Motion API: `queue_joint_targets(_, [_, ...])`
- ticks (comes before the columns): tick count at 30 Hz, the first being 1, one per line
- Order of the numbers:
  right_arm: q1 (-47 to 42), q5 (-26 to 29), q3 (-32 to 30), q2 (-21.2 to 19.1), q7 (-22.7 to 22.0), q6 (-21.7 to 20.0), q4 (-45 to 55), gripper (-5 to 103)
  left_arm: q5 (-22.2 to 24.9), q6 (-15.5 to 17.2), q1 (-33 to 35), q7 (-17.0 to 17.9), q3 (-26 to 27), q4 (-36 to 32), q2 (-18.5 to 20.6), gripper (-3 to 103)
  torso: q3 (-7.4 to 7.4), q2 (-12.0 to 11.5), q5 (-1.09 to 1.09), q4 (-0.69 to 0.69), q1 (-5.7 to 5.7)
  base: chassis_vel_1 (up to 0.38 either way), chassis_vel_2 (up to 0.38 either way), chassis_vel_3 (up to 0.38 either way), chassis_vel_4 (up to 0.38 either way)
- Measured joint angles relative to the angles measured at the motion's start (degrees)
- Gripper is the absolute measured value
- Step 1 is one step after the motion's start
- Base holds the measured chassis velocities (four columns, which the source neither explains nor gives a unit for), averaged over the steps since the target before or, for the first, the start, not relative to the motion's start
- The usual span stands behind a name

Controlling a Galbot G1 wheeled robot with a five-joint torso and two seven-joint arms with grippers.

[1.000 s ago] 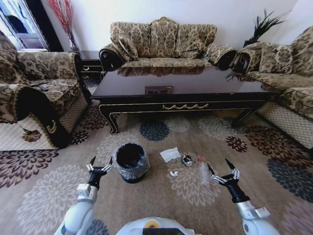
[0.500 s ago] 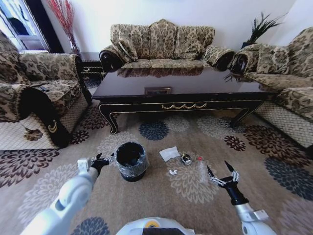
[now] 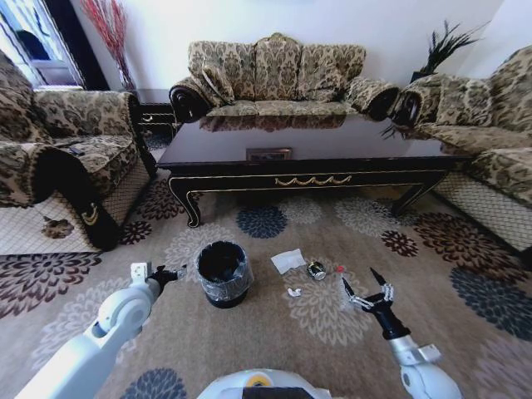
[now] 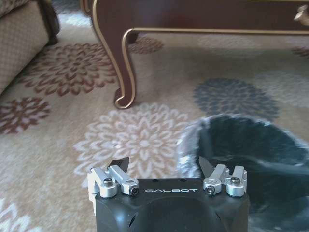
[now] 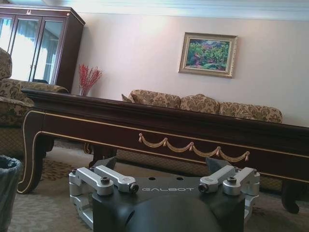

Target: Move to the front of the table and pick up the trash from the floor, then place it into the trash bin.

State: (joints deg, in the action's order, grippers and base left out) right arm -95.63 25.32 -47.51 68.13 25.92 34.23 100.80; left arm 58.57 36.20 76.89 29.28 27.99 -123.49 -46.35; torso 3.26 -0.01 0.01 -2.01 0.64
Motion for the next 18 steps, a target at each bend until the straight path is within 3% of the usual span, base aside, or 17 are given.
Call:
queue_joint_targets(8, [0.86,-0.06,0.49,-0.87,-0.84,-0.56,-0.15,100,0.84,-0.81,-2.42,-1.03,-1.14,2.16,-0.24,81,0.0,0.0,-0.01,0.02,0.0,0.0,0.0,0.0,0.0])
queue_joint_targets(18, [0.28,-0.23,0.15,-1.31,-1.58,-0.99,0.23,100,3.96,-0.96,-11.09,-0.93,-6.57,9.55,-5.15,85,0.0,0.0,-0.01,0.0,0.0,0.0,0.0,0.0,0.0])
